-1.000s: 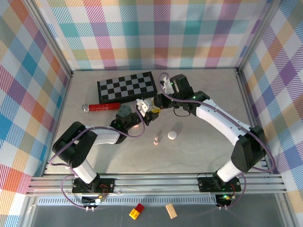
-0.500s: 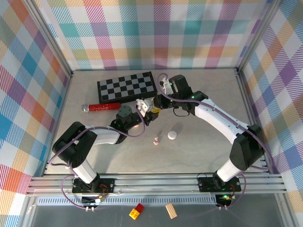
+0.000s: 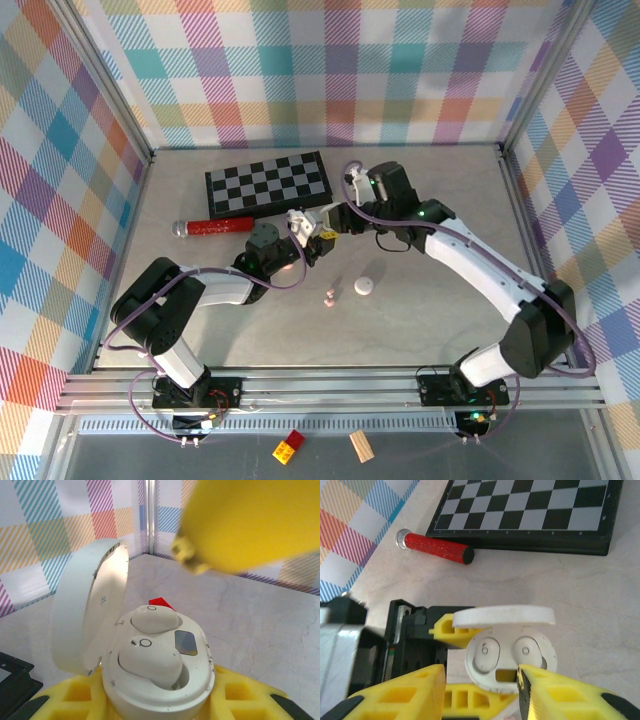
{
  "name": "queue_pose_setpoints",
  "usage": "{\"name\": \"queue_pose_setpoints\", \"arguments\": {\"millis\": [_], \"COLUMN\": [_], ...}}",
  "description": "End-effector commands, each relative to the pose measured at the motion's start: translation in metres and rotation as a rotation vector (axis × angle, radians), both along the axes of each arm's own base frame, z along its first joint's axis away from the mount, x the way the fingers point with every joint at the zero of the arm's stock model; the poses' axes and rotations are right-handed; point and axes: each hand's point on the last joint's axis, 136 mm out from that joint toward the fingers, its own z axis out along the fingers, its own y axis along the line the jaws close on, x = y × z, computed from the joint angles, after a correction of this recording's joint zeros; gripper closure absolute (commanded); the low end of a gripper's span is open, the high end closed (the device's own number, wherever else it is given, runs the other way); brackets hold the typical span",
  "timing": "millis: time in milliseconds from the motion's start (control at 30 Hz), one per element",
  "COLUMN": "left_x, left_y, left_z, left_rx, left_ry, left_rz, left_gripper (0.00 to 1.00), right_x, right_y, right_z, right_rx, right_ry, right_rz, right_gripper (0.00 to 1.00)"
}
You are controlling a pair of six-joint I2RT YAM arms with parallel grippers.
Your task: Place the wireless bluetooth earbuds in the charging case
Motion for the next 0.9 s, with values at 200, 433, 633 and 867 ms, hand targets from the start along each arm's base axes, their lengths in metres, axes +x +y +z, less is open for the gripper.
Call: {"name": "queue_pose_setpoints", "arguments": {"millis": [200, 433, 633, 867], "left_x": [-0.012, -0.023, -0.026, -0.021], "left_y": [0.003, 0.000, 0.002, 0.003], "left_z": [0.023, 0.029, 0.028, 0.035], "left_rx": [-0.026, -0.018, -0.014, -0.048], "left_ry": [-0.077, -0.109, -0.110, -0.094], "left_rz": [-0.044, -0.098, -0.099, -0.074], "left_gripper": [0.68, 0.68, 0.68, 0.68], "right_x": [0.014, 0.039, 0.040, 0.022], "right_y": [-0.025, -0.017, -0.012, -0.022], "right_z": [0.023, 0.019, 0.005, -0.002], "right_rx": [0.028, 0.043, 0.036, 0.027], "right_ry": [-0.057, 0.017, 0.081, 0.100], "right_rz": [-0.110, -0.156, -0.147, -0.145], "right_gripper": [0.35, 0.28, 0.28, 0.28]}}
